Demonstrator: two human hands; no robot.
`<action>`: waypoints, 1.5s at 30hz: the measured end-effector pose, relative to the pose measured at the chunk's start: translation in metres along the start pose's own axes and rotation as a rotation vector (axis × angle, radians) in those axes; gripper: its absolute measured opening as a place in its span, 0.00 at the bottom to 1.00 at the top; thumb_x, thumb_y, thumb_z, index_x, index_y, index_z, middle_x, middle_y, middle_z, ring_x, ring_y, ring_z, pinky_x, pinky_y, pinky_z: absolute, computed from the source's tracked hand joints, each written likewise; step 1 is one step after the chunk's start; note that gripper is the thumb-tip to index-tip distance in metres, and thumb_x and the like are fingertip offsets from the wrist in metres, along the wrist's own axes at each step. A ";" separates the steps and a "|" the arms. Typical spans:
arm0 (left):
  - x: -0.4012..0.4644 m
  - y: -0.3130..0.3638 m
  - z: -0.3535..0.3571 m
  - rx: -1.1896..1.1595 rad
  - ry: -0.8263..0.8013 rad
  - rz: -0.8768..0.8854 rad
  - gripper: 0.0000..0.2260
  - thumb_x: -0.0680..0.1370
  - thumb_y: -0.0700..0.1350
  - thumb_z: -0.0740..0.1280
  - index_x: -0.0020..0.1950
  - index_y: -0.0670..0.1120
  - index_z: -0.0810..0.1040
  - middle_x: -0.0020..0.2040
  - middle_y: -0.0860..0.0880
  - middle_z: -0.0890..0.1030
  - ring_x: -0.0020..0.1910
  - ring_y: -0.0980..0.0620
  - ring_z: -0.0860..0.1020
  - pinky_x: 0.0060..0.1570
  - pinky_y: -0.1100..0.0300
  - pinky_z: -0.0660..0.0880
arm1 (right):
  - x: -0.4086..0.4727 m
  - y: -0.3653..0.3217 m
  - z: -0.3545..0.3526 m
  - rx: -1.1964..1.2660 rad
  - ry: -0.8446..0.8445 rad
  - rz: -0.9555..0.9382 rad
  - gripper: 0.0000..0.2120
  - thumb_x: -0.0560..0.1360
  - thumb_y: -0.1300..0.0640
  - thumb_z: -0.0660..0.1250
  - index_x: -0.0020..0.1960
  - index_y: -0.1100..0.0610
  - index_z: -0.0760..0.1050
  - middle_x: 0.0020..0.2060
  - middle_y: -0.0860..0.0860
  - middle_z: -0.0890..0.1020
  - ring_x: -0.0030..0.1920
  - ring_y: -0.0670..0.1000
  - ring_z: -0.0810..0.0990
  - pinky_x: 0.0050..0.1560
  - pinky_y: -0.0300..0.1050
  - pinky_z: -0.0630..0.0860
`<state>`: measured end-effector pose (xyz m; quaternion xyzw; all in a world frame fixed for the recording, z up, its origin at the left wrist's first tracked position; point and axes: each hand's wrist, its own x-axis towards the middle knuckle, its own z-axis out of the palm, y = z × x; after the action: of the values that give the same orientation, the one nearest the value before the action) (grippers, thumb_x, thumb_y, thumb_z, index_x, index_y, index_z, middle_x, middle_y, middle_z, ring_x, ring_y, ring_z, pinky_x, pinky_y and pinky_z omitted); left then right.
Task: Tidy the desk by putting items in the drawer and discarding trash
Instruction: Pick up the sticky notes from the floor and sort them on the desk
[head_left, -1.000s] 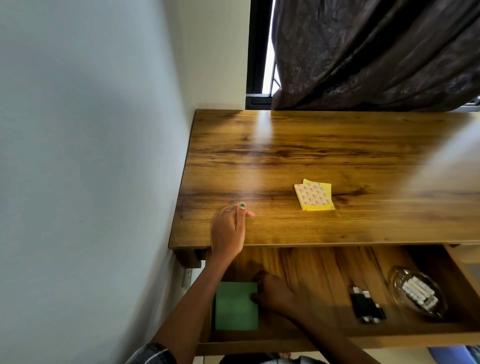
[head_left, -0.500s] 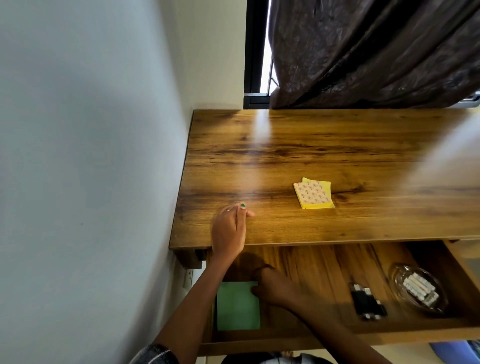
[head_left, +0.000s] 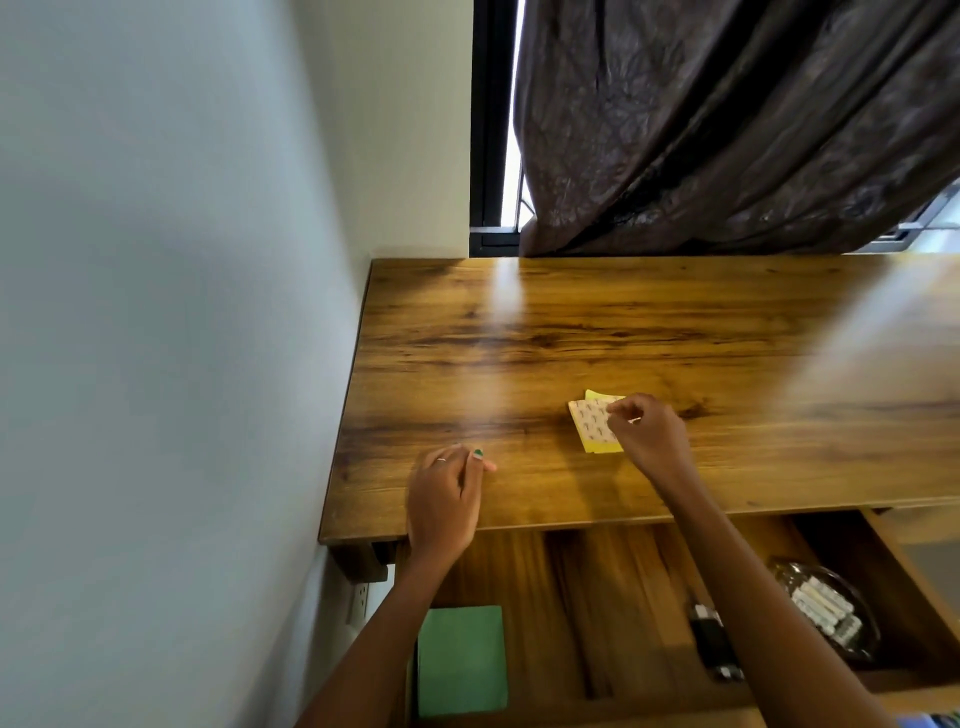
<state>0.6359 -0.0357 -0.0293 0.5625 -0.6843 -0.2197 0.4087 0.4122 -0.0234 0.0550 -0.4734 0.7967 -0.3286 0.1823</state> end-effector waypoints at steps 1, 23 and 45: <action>0.000 0.001 0.000 0.003 0.005 0.009 0.15 0.79 0.54 0.56 0.42 0.57 0.81 0.46 0.55 0.82 0.56 0.56 0.75 0.51 0.56 0.73 | 0.009 0.007 0.002 -0.063 0.017 0.013 0.14 0.75 0.55 0.66 0.59 0.59 0.76 0.58 0.56 0.78 0.58 0.54 0.75 0.58 0.52 0.73; 0.016 0.035 -0.012 -1.252 -0.377 -0.750 0.24 0.74 0.55 0.61 0.66 0.44 0.71 0.59 0.44 0.79 0.58 0.47 0.78 0.54 0.54 0.76 | -0.041 -0.040 0.065 -0.003 -0.259 -0.152 0.38 0.59 0.30 0.68 0.64 0.46 0.66 0.59 0.47 0.73 0.60 0.50 0.69 0.59 0.55 0.72; 0.020 0.012 -0.009 -1.403 -0.377 -0.977 0.16 0.80 0.41 0.60 0.68 0.42 0.70 0.60 0.40 0.79 0.61 0.43 0.77 0.57 0.50 0.73 | 0.034 0.036 0.031 -0.017 -0.003 0.486 0.35 0.64 0.52 0.77 0.66 0.59 0.68 0.64 0.58 0.73 0.65 0.61 0.69 0.64 0.61 0.68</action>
<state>0.6351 -0.0502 -0.0091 0.3661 -0.1298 -0.8298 0.4007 0.3915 -0.0518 0.0081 -0.2700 0.8896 -0.2678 0.2531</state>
